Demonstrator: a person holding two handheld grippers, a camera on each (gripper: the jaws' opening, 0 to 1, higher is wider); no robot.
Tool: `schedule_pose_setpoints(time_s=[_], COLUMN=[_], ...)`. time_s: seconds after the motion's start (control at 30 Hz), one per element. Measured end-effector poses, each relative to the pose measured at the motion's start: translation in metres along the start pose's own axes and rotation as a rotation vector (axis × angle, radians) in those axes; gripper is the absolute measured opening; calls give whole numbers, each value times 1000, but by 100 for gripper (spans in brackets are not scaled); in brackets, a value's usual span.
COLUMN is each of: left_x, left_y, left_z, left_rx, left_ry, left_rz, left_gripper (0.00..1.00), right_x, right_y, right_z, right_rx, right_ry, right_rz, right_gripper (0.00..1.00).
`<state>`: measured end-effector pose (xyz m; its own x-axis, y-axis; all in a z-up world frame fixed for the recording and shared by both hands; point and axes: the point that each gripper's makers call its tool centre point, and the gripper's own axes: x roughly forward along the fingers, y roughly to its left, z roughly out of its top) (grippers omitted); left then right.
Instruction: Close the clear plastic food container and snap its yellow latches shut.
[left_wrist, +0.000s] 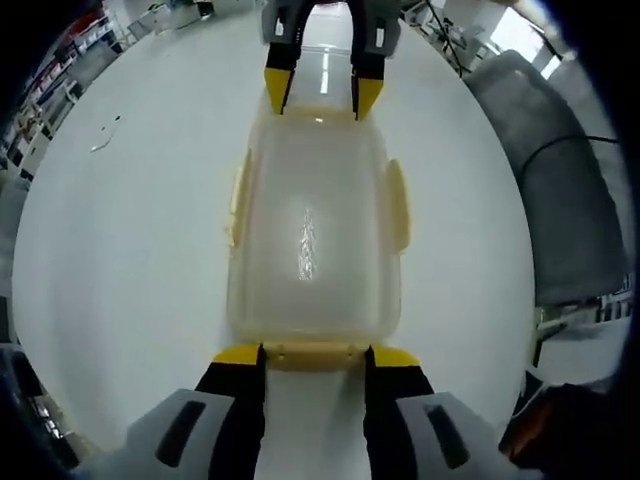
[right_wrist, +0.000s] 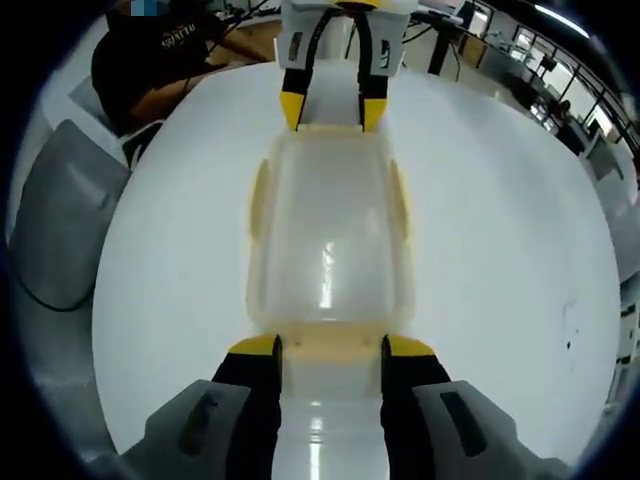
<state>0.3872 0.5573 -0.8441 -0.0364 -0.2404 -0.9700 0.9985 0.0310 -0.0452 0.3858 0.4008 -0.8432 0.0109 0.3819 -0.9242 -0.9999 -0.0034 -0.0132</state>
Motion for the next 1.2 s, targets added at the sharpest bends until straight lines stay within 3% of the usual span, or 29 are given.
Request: schedule_pose_setpoints(time_s=[0.33, 0.7, 1.2], left_x=[-6, -30, -70], left_y=[-3, -6, -19], left_z=[-4, 0, 26], left_rx=[-5, -24, -29], left_ry=[5, -14, -30], left_rz=[-19, -7, 20], left_gripper=[33, 33, 33], right_x=[-2, -25, -67], right_y=[2, 2, 7], right_z=[6, 16, 16], right_rx=[-1, -23, -51], right_ry=[-10, -42, -66], right_rz=[13, 6, -18], right_gripper=[35, 35, 35])
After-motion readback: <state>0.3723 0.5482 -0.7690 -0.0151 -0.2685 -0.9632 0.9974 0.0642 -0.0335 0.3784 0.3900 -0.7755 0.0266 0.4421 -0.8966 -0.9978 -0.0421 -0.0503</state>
